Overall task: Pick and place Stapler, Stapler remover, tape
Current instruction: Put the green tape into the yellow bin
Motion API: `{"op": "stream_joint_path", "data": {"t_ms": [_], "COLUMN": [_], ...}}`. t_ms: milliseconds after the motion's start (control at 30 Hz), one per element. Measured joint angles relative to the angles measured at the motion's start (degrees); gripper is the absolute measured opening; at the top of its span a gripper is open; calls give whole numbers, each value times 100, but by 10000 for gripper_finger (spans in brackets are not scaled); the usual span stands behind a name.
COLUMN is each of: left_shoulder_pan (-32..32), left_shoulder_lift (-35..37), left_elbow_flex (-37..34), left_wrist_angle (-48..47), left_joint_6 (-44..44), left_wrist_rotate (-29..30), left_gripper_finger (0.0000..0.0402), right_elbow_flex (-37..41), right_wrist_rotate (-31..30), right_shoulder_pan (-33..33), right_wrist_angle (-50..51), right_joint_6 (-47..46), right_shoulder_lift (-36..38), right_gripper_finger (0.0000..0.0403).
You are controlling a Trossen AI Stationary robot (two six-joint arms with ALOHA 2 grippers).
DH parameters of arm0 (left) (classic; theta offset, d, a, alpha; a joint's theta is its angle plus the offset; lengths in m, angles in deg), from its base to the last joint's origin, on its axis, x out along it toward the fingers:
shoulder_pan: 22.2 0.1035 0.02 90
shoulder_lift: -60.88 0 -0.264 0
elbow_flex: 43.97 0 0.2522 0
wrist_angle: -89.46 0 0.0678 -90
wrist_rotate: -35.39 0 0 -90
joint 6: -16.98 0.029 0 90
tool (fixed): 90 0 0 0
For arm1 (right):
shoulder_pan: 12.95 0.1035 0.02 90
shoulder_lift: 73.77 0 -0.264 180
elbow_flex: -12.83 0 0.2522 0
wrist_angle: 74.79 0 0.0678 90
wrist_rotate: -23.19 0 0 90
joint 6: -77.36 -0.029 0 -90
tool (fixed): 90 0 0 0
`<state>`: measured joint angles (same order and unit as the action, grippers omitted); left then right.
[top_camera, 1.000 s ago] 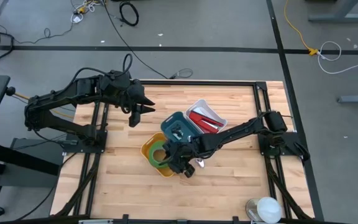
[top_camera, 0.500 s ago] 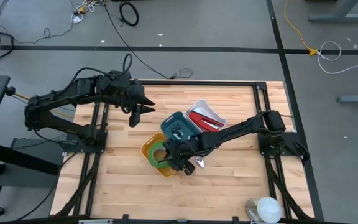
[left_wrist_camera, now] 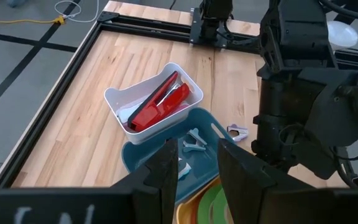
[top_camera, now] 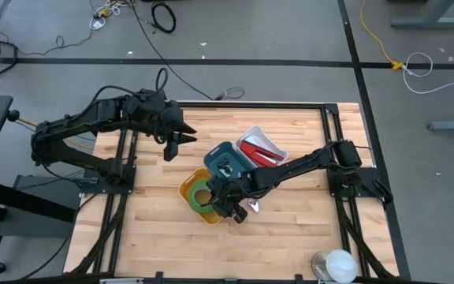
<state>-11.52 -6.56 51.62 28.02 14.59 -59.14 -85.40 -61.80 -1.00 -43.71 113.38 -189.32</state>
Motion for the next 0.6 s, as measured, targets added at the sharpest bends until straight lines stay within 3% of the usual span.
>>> {"op": "stream_joint_path", "data": {"t_ms": [600], "left_shoulder_pan": [0], "left_shoulder_lift": [0], "left_elbow_flex": [0], "left_wrist_angle": [39], "left_joint_6": [-4], "left_wrist_rotate": [1], "left_gripper_finger": [115], "right_elbow_flex": [-2], "right_wrist_rotate": [0], "right_shoulder_pan": [0], "right_wrist_angle": [17], "right_joint_6": [1], "right_shoulder_lift": [0], "right_gripper_finger": [100]}}
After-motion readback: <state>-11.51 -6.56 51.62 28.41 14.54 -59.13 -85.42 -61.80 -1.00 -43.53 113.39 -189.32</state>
